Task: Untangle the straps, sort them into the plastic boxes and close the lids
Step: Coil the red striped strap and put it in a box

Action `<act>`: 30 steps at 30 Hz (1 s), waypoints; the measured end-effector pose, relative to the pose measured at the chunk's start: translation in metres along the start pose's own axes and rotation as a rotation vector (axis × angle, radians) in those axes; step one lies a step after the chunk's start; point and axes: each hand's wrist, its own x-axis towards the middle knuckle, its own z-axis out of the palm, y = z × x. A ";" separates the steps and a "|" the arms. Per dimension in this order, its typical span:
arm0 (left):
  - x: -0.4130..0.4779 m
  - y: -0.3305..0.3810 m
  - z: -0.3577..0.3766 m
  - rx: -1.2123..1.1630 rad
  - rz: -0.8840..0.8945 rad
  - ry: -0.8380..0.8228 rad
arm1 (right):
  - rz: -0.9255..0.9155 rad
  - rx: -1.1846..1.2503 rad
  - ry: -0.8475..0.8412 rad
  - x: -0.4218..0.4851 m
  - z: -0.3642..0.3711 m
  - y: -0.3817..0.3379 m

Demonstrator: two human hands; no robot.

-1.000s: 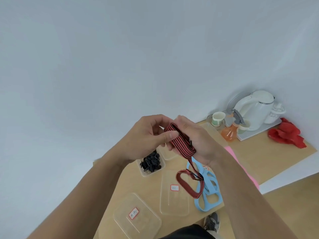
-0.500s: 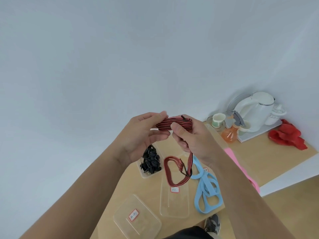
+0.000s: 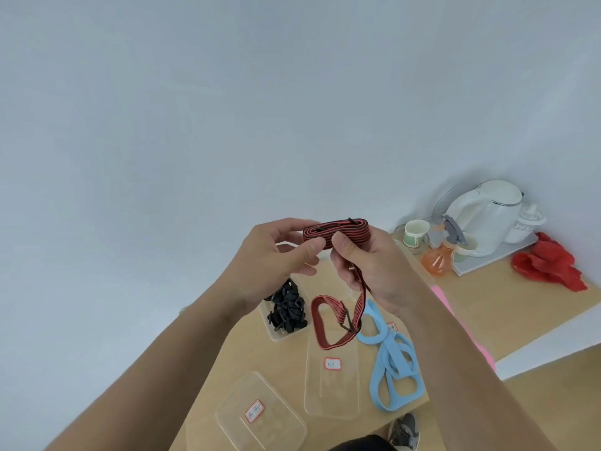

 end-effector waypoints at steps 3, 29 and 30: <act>0.002 0.002 -0.002 0.242 0.052 0.044 | 0.048 0.008 -0.016 0.001 0.004 -0.001; -0.005 -0.033 0.009 0.934 0.748 0.220 | -0.045 -1.711 -0.190 -0.009 0.032 -0.078; -0.009 -0.031 0.010 0.928 0.756 0.188 | -0.088 -1.716 -0.230 -0.008 0.031 -0.084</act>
